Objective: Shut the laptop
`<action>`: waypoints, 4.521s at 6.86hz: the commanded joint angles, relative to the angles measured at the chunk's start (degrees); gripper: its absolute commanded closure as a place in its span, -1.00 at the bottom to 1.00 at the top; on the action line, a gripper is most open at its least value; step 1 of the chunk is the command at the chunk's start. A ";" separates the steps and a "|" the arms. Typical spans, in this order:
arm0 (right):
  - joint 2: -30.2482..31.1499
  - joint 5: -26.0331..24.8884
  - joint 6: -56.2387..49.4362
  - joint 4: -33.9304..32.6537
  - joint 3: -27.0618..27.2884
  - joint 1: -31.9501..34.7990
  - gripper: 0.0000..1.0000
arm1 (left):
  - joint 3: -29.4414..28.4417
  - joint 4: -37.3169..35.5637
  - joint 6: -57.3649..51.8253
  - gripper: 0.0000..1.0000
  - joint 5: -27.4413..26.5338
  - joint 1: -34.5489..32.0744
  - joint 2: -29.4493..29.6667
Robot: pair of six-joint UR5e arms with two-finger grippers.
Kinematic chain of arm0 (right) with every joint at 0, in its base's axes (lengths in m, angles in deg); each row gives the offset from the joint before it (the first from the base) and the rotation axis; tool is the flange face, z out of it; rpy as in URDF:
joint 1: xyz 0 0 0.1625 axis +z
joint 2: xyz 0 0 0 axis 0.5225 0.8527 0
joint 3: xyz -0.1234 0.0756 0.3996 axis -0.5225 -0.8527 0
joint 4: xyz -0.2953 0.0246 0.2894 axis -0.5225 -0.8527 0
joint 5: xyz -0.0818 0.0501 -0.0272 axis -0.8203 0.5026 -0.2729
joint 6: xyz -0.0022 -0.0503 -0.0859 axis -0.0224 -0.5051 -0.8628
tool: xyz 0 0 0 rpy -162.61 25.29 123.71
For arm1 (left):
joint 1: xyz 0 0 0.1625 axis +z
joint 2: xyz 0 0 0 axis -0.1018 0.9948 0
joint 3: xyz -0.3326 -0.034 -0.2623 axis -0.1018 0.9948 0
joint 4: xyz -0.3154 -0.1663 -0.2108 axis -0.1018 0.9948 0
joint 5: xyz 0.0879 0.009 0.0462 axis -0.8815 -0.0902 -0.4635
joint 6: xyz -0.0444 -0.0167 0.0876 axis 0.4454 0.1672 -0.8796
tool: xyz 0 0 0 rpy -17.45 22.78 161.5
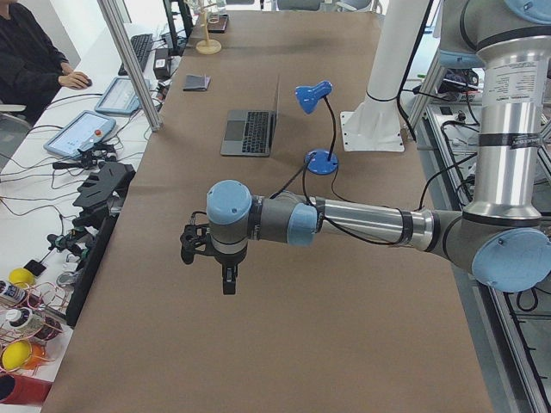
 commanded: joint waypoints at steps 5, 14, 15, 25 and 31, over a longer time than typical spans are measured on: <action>-0.38 0.17 0.00 -0.08 0.24 0.08 -1.00 | 0.08 0.00 0.10 -0.97 0.00 0.00 0.09; -6.15 1.67 -0.09 -0.17 -1.92 -1.32 -1.00 | 1.39 -0.18 2.55 -0.97 0.17 0.17 5.15; -10.10 2.01 -0.09 -0.08 -2.91 -1.42 -1.00 | 3.05 0.35 6.22 -0.97 0.17 1.57 8.23; -14.27 5.89 53.22 19.57 14.75 -39.09 -0.98 | 7.02 16.86 60.48 -0.93 -2.64 40.32 20.92; -9.62 4.38 54.05 27.32 14.84 -44.92 0.99 | 2.70 34.63 61.54 1.00 -1.85 47.19 15.39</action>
